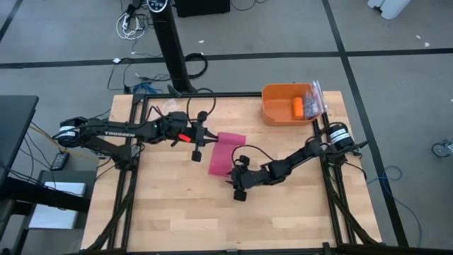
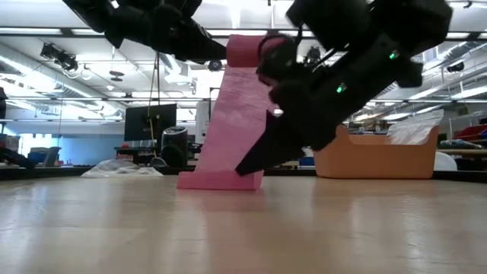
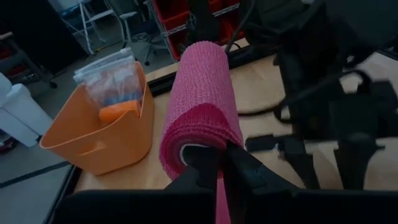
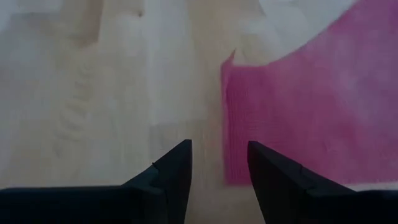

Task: Roll bandage
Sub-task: Roll the pink bandage

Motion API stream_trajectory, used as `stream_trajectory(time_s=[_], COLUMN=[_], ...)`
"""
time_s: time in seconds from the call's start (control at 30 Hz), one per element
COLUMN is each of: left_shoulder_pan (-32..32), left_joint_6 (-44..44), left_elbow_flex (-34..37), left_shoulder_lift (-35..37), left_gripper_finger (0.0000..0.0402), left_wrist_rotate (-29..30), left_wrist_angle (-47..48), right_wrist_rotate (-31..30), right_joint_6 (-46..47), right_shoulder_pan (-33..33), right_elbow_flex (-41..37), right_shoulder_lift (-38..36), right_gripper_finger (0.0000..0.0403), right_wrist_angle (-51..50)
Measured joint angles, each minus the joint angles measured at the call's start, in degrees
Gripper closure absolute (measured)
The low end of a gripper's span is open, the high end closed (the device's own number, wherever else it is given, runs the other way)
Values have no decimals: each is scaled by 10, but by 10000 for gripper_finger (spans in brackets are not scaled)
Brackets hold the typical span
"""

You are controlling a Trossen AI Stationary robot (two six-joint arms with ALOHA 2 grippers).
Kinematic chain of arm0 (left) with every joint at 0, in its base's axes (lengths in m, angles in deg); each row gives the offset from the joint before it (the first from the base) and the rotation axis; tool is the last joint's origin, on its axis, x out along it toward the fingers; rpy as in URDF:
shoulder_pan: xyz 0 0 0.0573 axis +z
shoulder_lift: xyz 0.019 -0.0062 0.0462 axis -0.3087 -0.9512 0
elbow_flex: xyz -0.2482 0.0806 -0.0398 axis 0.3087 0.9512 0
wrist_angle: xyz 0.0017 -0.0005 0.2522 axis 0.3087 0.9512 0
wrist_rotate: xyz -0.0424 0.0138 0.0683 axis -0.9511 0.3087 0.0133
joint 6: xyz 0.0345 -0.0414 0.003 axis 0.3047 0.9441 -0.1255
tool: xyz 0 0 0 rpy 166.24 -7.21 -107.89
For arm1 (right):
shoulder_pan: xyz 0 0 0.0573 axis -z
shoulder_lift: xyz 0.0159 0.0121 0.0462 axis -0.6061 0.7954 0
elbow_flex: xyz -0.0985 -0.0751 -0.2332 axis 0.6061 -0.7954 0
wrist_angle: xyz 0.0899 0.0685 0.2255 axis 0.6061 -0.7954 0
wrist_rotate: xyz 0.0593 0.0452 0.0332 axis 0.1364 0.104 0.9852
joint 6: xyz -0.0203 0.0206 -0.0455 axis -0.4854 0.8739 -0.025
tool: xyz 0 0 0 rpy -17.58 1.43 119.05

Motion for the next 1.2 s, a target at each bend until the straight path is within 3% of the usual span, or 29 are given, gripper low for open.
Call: stream_trajectory(time_s=[0.27, 0.5, 0.8, 1.2], left_shoulder_pan=[1, 15, 46, 76], left_joint_6=[-1, -1, -2, 8], left_elbow_flex=[0, 0, 0, 0], left_shoulder_lift=[0, 5, 21, 19], left_gripper_finger=[389, 389, 389, 389], left_wrist_rotate=[-1, 0, -1, -49], left_wrist_angle=[-1, 6, 5, 21], right_wrist_rotate=[35, 36, 44, -104], right_joint_6=[14, -22, -48, -63], right_shoulder_pan=[12, -2, -64, -121], right_elbow_flex=[5, 11, 48, 142], right_shoulder_lift=[28, 9, -79, -189], right_gripper_finger=[263, 391, 399, 401], right_wrist_angle=[7, 6, -60, -258])
